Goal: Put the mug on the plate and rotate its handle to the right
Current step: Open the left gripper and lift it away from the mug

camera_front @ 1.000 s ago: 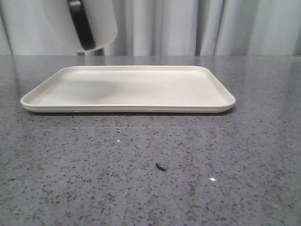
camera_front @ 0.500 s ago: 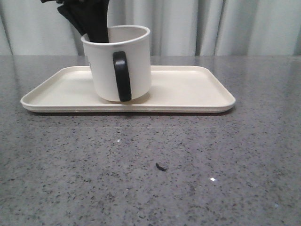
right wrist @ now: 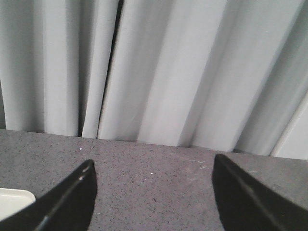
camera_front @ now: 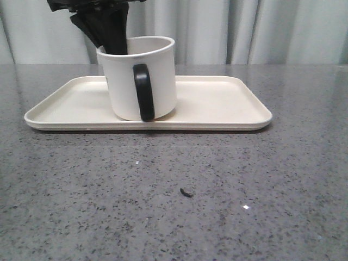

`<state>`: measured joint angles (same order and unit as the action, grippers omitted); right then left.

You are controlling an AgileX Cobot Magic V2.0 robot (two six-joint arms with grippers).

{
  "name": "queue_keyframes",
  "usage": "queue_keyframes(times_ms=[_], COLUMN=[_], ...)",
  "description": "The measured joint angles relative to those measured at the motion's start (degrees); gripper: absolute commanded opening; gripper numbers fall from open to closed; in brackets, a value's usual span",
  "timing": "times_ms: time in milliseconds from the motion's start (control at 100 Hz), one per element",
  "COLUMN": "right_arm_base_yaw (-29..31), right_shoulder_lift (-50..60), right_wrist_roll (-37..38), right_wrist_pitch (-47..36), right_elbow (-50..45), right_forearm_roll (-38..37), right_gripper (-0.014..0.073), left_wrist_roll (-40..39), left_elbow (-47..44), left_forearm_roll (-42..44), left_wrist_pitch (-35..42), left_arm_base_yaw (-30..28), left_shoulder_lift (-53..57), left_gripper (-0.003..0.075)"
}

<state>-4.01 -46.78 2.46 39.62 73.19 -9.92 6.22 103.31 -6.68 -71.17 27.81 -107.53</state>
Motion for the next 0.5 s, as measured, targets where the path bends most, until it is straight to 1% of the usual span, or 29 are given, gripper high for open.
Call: queue_keyframes(times_ms=[80,150,340,410,500], right_arm_base_yaw=[0.0,0.0,0.0,0.0,0.0], right_shoulder_lift=[0.0,0.0,0.0,0.0,0.0], right_wrist_roll=[0.0,0.0,0.0,0.0,0.0], right_wrist_pitch=[0.0,0.0,0.27,0.38,0.5], right_elbow=[0.0,0.0,0.0,0.0,0.0], right_forearm_roll=[0.0,0.0,0.0,0.0,0.0], right_gripper=[0.0508,0.0508,0.0508,0.0508,0.0508], left_wrist_roll=[0.0,0.0,0.0,0.0,0.0], left_elbow=[0.0,0.0,0.0,0.0,0.36], left_forearm_roll=[-0.27,-1.07,-2.91,-3.05,-3.05], left_wrist_pitch=[0.0,0.09,0.09,0.09,-0.01], left_arm_base_yaw=[0.0,0.0,0.03,0.03,0.03], left_shoulder_lift=[0.0,0.0,-0.13,-0.13,-0.13], left_gripper=[0.004,0.0105,0.0334,0.038,0.0389])
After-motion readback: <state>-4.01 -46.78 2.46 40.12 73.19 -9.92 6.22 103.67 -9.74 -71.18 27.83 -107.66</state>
